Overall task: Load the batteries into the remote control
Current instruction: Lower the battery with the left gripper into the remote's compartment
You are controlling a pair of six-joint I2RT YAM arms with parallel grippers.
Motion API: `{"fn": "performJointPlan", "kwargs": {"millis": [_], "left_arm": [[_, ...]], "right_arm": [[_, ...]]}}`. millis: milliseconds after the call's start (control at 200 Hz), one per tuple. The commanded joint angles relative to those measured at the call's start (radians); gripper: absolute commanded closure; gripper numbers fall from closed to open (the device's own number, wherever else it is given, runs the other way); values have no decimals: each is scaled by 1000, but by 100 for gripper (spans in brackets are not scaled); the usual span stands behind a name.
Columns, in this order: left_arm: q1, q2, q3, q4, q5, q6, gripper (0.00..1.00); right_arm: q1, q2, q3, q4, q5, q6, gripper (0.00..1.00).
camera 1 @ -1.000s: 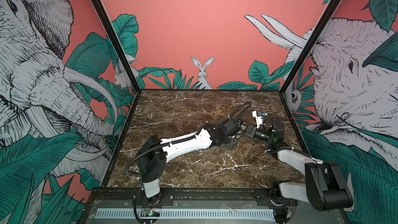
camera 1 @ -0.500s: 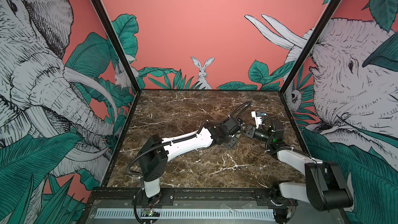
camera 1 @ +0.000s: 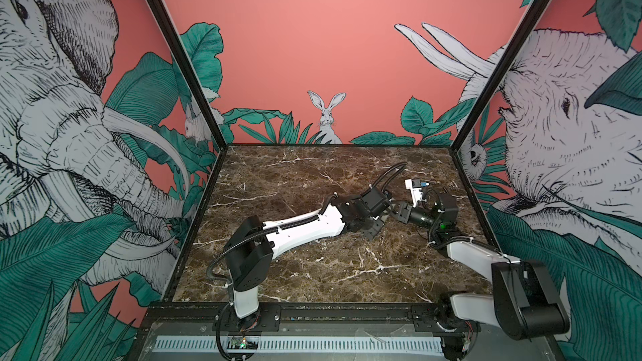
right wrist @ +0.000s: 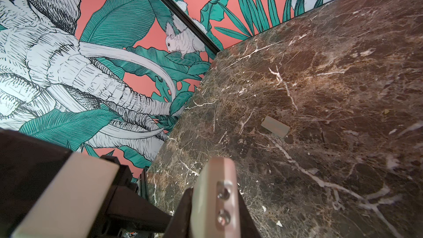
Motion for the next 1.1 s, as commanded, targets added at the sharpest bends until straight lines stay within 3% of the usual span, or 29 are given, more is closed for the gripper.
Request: {"fn": "performJointPlan", "kwargs": {"millis": [0,280,505,760,1090], "left_arm": [[9,6,41,-14,1,-8,100],[16,26,76,-31,2,-3,100],[20,22,84,-40,-6,5,100],[19,14,80,-40,-2,14,100],[19,-6,69,-68,-3,30,96]], "right_arm": [[7,2,0,73,-25,6,100],[9,5,-2,106,-42,44,100],[8,47,-20,286,-86,212,100],[9,157,-34,637,-117,483,100],[11,130,-25,536,-128,418,100]]}}
